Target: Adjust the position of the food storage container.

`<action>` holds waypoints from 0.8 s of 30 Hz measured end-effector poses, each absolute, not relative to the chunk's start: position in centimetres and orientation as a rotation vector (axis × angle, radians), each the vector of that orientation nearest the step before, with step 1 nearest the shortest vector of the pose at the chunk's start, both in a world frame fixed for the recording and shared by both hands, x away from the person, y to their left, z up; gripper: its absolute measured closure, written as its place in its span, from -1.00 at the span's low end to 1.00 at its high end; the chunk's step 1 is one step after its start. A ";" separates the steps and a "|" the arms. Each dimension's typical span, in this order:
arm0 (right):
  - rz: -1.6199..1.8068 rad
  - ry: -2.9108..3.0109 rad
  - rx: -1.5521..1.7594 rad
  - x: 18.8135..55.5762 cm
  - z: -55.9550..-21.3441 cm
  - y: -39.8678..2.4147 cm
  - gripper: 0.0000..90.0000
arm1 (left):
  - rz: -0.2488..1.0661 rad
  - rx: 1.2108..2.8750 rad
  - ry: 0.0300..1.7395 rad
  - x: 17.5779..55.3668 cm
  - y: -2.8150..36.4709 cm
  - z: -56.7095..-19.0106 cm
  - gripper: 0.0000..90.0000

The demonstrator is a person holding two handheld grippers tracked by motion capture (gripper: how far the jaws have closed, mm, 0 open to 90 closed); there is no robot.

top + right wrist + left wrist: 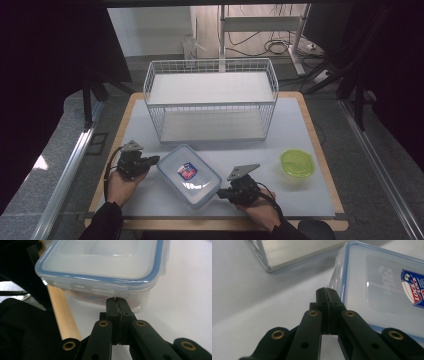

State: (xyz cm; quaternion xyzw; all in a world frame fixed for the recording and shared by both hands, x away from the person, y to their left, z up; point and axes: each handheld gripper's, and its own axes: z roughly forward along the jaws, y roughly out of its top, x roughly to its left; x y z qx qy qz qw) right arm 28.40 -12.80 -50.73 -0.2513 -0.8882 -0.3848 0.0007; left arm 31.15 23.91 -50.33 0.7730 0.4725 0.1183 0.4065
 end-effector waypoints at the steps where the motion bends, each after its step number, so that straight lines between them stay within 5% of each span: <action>1: -1.208 -2.792 -0.801 28.5 -50.7 -13.0 1.00 | 0.299 1.956 1.186 31.1 23.7 -50.3 1.00; 10: -1.219 -2.829 -1.079 31.1 -50.4 -16.3 1.00 | 0.173 1.990 1.055 31.8 22.6 -50.4 1.00; 18: -1.196 -2.824 -1.038 30.4 -50.0 -16.0 0.99 | 0.271 2.049 1.082 33.6 20.9 -50.7 0.96; 24: -1.211 -2.814 -1.052 30.5 -49.8 -16.2 1.00 | 0.227 2.032 1.094 33.1 21.1 -50.7 1.00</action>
